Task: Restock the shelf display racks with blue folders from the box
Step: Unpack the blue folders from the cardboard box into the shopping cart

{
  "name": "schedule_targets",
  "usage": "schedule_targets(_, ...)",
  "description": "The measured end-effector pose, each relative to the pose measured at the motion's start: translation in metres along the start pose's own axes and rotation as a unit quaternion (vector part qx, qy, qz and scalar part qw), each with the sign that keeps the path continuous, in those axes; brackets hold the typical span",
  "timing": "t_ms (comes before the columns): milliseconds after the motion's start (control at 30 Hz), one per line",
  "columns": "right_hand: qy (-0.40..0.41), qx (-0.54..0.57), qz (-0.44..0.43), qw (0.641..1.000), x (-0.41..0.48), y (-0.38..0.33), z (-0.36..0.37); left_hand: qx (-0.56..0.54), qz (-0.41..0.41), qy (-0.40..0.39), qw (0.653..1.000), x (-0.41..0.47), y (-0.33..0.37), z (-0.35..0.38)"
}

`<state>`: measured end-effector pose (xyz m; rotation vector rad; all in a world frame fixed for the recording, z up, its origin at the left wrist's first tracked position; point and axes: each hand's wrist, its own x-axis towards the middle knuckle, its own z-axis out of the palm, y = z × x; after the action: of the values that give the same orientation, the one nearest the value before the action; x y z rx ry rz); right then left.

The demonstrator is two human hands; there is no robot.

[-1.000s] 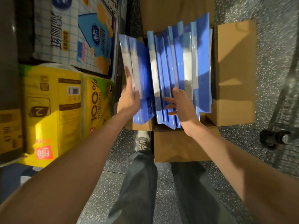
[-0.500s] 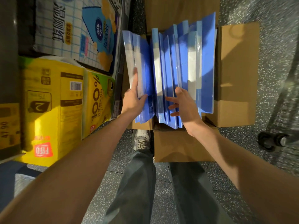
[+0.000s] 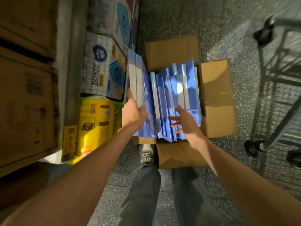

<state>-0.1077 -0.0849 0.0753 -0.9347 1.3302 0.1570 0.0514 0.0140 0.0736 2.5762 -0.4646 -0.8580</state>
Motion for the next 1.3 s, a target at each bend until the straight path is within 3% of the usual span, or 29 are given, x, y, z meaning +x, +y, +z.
schedule_targets(133, -0.011, -0.023, -0.034, 0.999, -0.057, -0.041, -0.005, -0.024, 0.03, 0.021, 0.999, -0.045, 0.032, -0.048)
schedule_targets(233, 0.01, -0.013, -0.037, 0.999, -0.104, -0.08, -0.015, -0.093, 0.064, -0.005, 0.994, -0.071, 0.068, -0.086)
schedule_targets(367, 0.04, 0.041, -0.036, 0.998, -0.17, -0.107, -0.036, -0.095, 0.136, -0.024, 0.986, -0.109, 0.118, -0.141)
schedule_targets(667, 0.144, 0.022, -0.081, 0.986, -0.3, -0.111, -0.131, -0.125, 0.318, -0.101, 0.935, -0.196, 0.233, -0.197)
schedule_targets(867, 0.134, 0.017, -0.099, 0.986, -0.386, -0.106, -0.205, -0.172, 0.351, -0.109, 0.914, -0.29, 0.303, -0.204)
schedule_targets(1100, 0.14, -0.019, -0.218, 0.966, -0.464, -0.06, -0.298, -0.251, 0.363, -0.115, 0.89, -0.401, 0.368, -0.208)
schedule_targets(1200, 0.145, 0.044, -0.197, 0.969, -0.496, -0.049, -0.343, -0.271, 0.384, -0.108, 0.876, -0.447, 0.4, -0.201)
schedule_targets(1300, 0.079, 0.172, -0.197, 0.962, -0.536, -0.037, -0.376, -0.294, 0.382, -0.127, 0.867, -0.484, 0.428, -0.19)
